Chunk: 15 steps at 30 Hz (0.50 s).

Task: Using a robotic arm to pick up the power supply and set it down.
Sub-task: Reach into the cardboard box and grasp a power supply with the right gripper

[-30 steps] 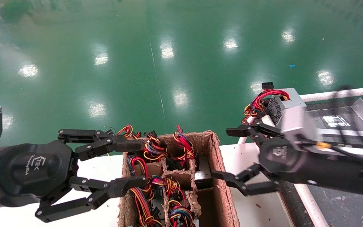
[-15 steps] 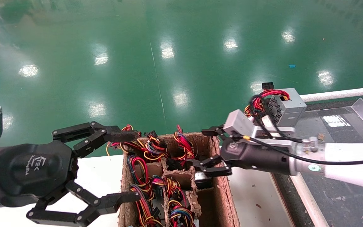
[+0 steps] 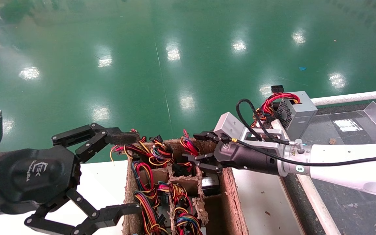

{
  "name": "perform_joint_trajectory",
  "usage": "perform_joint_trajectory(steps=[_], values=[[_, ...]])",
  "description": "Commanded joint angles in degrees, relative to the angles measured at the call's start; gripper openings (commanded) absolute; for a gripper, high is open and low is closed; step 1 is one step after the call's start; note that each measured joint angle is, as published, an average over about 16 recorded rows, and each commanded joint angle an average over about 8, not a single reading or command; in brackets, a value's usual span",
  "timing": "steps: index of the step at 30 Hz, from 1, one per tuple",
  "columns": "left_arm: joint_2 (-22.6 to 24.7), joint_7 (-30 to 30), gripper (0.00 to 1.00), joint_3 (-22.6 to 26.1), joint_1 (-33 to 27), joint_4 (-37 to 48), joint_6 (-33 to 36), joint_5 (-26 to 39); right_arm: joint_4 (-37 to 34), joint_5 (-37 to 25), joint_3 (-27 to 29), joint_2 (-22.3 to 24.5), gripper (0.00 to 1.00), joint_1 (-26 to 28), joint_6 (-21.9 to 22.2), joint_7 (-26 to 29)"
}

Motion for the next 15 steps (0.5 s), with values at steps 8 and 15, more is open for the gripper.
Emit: perform_joint_trajectory(steps=[8,15], values=[[0.0,0.0,1.0,0.0,0.0,0.0,0.0,0.0,0.6,-0.4,0.1,-0.2,0.0,-0.8,1.4,-0.3],[0.0,0.0,1.0,0.0,0.0,0.0,0.0,0.0,1.4,0.0,0.5,0.3,0.0,-1.7,2.1,-0.5]])
